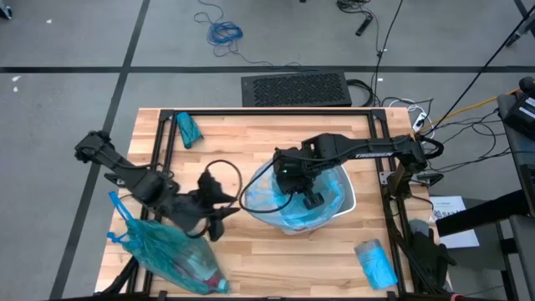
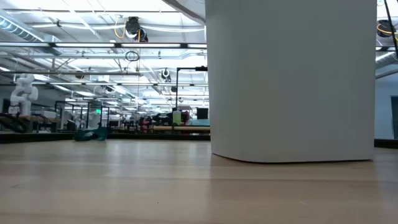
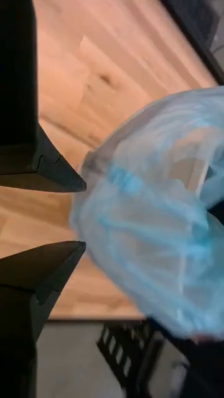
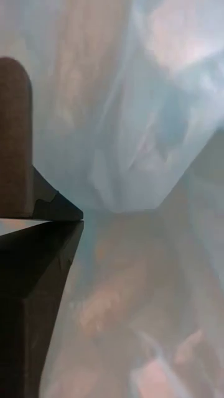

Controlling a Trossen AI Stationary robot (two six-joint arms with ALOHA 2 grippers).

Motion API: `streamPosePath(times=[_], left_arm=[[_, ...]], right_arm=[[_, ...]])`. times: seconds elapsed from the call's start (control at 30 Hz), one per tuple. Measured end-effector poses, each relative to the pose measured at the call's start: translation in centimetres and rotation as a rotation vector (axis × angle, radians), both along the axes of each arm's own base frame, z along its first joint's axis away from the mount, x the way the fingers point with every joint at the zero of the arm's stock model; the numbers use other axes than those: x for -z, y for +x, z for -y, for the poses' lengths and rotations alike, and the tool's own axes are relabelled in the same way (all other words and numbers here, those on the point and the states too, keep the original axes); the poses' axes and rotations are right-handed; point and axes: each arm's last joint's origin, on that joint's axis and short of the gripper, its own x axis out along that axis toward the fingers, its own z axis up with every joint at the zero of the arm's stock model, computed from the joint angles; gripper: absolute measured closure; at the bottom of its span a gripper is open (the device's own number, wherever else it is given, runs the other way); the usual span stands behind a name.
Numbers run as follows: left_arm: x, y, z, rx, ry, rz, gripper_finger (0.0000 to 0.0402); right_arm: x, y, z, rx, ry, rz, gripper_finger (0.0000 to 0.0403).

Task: Place trash/remove bag and relplace
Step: Insert the new blue trash bag into the white trash bin

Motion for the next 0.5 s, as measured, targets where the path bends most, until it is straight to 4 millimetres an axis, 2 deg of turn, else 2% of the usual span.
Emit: streamPosePath(times=[0.17, 0.3, 0.5], left_arm=[[-1.0, -2.3, 0.9, 0.014, -0.07, 0.041, 0.0267], [-1.1, -3.5, 1.4, 0.003, -0.091, 0.039, 0.0267], [-0.9, -4.6, 1.7, -0.034, -0.084, 0.027, 0.0267]], right_arm=[[0.0, 0.2, 0.3, 0.01, 0.006, 0.013, 0.0399], [-0.4, 0.2, 1.5, 0.078, 0.027, 0.038, 0.0399], [-4.3, -3.0, 2.6, 0.084, 0.157, 0.149, 0.0398]])
